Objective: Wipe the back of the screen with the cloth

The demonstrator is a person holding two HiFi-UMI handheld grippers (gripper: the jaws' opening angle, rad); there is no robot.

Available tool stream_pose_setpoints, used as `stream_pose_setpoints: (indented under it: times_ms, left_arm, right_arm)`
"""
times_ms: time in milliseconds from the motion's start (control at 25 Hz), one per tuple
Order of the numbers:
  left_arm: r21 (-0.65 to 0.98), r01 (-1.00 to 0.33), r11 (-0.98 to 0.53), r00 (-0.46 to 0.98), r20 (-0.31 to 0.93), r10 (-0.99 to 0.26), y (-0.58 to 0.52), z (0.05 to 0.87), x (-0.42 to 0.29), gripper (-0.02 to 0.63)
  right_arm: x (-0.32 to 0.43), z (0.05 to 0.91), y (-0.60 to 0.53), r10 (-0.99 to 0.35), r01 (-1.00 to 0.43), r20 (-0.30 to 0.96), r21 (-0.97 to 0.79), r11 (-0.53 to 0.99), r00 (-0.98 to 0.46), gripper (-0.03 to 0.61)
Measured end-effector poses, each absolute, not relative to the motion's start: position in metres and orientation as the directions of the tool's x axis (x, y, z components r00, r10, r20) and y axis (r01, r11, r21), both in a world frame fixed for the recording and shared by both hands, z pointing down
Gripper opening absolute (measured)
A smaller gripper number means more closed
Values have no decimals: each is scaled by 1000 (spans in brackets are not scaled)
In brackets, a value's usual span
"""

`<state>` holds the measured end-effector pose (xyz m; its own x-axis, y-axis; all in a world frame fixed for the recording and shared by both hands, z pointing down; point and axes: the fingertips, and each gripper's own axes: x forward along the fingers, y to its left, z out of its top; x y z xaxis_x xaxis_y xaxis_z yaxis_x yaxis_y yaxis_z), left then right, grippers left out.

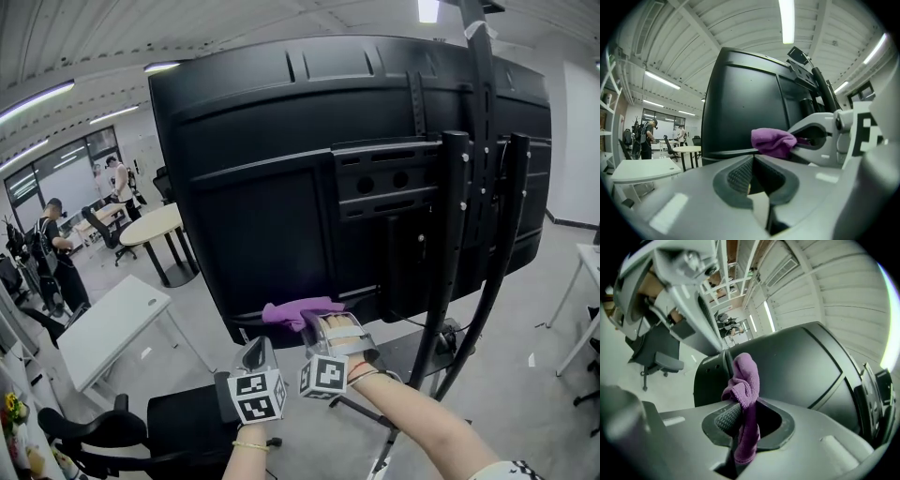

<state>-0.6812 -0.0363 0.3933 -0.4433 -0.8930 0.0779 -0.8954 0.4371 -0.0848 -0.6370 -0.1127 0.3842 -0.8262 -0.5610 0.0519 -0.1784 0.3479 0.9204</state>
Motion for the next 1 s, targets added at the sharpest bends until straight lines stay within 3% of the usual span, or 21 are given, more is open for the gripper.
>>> stream_pose_setpoints:
  times_ms: [160, 360, 680, 1000]
  left_arm:
    - [-149, -907, 393, -404, 47, -914, -23, 393, -651, 8]
    - [-119, -941, 318, -328, 77, -941, -20, 415, -592, 8]
    - [-49, -982, 184, -188, 100, -977, -51, 448, -431, 8]
    - [-30, -992, 125, -127, 97, -987, -126, 470, -243, 8]
  right_arm:
    - [-595, 377, -93, -517, -313, -5, 801, 510, -856, 54]
    - [-517, 391, -83, -477, -408, 15, 498, 765, -879, 54]
    - [-342, 419, -109, -517, -514, -38, 201, 834, -855, 54]
    - [-138, 443, -176, -600, -594, -18, 173, 786, -800, 54]
